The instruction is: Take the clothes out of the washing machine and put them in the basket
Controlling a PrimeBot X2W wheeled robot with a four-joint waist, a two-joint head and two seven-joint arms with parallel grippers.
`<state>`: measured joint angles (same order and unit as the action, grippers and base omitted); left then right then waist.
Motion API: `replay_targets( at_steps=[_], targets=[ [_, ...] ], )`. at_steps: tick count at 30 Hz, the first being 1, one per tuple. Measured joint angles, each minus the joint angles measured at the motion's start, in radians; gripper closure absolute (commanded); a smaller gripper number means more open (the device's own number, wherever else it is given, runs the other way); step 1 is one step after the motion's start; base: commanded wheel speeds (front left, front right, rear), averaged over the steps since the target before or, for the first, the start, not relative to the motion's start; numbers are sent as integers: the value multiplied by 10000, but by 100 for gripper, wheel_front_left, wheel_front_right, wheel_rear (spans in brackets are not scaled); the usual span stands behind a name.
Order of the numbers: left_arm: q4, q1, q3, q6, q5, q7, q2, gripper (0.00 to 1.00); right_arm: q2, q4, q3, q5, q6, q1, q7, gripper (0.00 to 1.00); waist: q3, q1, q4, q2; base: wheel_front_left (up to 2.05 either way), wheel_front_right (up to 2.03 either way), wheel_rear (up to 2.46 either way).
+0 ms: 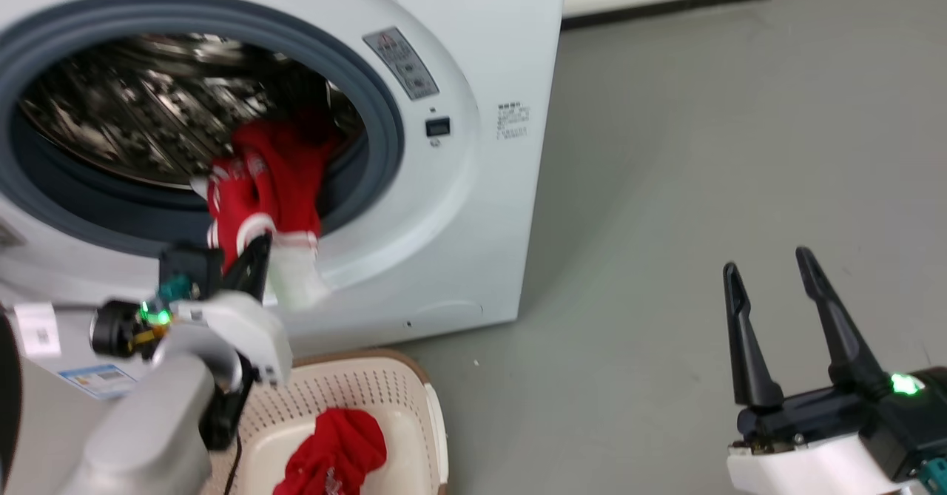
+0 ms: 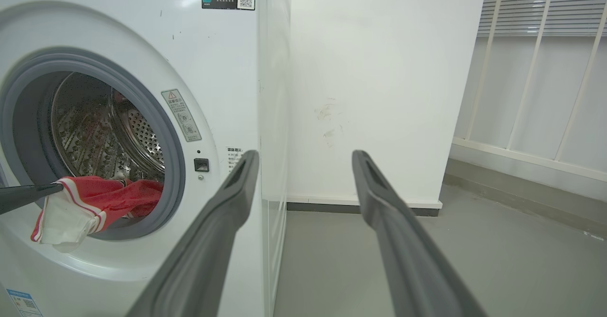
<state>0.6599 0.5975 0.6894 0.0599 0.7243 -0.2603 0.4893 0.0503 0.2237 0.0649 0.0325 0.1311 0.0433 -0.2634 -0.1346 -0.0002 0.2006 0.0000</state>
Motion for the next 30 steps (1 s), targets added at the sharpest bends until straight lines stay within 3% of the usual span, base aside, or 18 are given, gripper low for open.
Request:
replay_targets(
  at_steps=[16, 24, 30],
  targets=[
    [-3112, -3351, 443, 1396, 104, 318, 447, 100, 2, -178, -123, -163, 0, 977, 0, 0, 1714, 0, -591, 0, 0, 0, 0],
    [-3133, -4021, 589, 1517, 347, 416, 364, 100, 0, -217, -12, -163, 0, 1021, 0, 0, 1767, 2, -652, 0, 0, 0, 0],
    [-2232, -4120, 500, 1179, 681, 324, 153, 100, 0, -207, 67, -201, 0, 966, 0, 0, 1499, 2, -433, 0, 0, 0, 0]
  ],
)
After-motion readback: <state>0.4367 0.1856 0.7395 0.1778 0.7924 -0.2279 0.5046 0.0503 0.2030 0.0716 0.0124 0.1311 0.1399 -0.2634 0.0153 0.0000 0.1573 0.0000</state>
